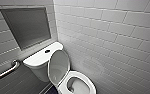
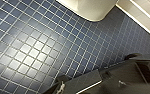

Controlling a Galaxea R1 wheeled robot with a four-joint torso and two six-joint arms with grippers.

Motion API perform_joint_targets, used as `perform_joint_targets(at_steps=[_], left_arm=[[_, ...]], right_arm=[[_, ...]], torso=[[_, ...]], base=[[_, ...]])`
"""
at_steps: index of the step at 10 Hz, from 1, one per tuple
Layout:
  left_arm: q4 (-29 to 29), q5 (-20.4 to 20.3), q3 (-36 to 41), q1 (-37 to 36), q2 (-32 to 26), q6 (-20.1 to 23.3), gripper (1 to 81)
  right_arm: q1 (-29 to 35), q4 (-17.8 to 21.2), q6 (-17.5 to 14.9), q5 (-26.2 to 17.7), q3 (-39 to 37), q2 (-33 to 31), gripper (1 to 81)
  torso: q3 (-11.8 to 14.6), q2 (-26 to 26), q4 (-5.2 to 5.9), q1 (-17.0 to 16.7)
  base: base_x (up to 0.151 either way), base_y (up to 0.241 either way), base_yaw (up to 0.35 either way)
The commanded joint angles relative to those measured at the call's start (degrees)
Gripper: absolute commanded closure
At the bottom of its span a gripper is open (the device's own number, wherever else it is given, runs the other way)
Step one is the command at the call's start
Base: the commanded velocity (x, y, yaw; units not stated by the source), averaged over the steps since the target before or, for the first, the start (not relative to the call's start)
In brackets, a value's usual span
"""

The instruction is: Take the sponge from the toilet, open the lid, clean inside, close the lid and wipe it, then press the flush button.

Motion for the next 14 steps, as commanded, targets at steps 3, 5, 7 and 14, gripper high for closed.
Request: perform_joint_targets(at_steps=[3, 5, 7, 14], left_arm=[[3.7, 3.7, 4.1, 4.1, 0.5, 1.2, 1.0], [3.7, 3.7, 7.0, 5.8, 1.2, 4.5, 1.0], [3.7, 3.8, 7.5, 8.3, 4.0, 9.5, 1.0], [3.6, 3.8, 5.3, 11.9, 8.2, 11.5, 1.0]], right_arm=[[0.6, -1.8, 0.0, -2.3, -0.1, -0.2, 81.1], [0.5, -1.8, 0.0, -1.9, -1.1, -0.4, 81.1], [0.5, -1.8, -0.1, -1.8, -0.8, -1.7, 81.1], [-0.2, -2.6, -0.1, -1.6, 2.1, -4.7, 81.1]], torso=[[0.0, 0.0, 0.0, 0.0], [0.0, 0.0, 0.0, 0.0], [0.0, 0.0, 0.0, 0.0], [0.0, 6.0, 0.0, -4.0]], base=[[0.0, 0.0, 0.0], [0.0, 0.0, 0.0], [0.0, 0.0, 0.0], [0.0, 0.0, 0.0]])
